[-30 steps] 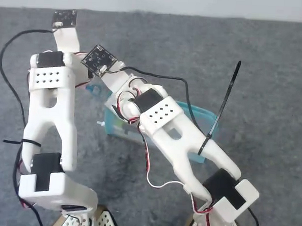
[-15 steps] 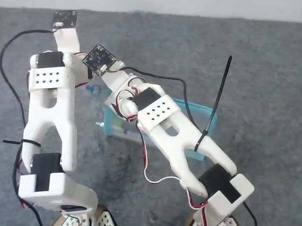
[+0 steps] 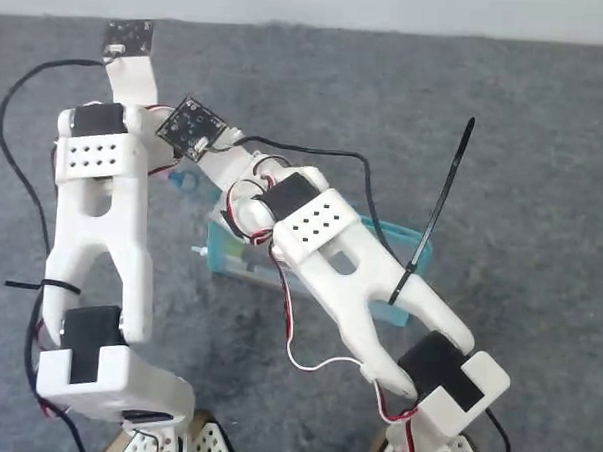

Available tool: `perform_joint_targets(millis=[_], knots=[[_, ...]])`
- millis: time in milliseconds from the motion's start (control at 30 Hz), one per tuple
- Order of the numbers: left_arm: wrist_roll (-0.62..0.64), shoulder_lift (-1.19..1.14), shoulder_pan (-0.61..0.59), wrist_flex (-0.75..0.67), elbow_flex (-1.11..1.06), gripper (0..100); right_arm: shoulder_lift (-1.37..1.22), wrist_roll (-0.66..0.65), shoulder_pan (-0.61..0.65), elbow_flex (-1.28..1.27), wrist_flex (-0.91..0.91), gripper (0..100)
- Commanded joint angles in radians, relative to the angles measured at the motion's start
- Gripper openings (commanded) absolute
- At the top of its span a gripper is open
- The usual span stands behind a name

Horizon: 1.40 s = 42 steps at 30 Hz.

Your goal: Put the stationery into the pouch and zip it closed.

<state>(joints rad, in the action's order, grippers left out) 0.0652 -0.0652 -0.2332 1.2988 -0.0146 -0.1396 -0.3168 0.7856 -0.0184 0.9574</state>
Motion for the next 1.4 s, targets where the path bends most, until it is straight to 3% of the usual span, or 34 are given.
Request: perform_joint_targets(millis=[0, 267, 433, 600, 867, 1000, 1133, 1233, 1367], knots=[[-0.011, 0.031, -0.012, -0.023, 0.024, 1, -0.010, -0.026, -0.007, -0.003, 0.041, 18.3], [-0.012, 0.031, -0.029, 0.002, 0.050, 1, -0.019, -0.061, -0.005, -0.009, 0.033, 19.9], [-0.023, 0.031, -0.029, 0.006, 0.061, 1, -0.054, -0.048, -0.010, -0.002, 0.004, 0.0], [-0.023, 0.031, -0.035, 0.006, 0.090, 1, 0.022, 0.046, -0.044, 0.052, 0.012, 0.6], [-0.023, 0.031, -0.025, 0.006, 0.211, 2, 0.274, 0.064, -0.087, 0.077, 0.039, 0.6], [-0.023, 0.032, 0.000, 0.026, 0.377, 2, 0.433, 0.123, -0.105, 0.071, 0.044, 0.6], [-0.087, 0.028, 0.051, 0.146, 0.676, 2, 0.576, 0.141, -0.134, 0.043, 0.091, 0.6], [-0.175, 0.021, 0.129, 0.261, 0.877, 2, 0.674, 0.133, -0.160, -0.063, 0.087, 0.6], [-0.186, 0.021, 0.229, 0.381, 0.986, 2, 0.799, 0.133, -0.206, -0.310, 0.016, 0.6]])
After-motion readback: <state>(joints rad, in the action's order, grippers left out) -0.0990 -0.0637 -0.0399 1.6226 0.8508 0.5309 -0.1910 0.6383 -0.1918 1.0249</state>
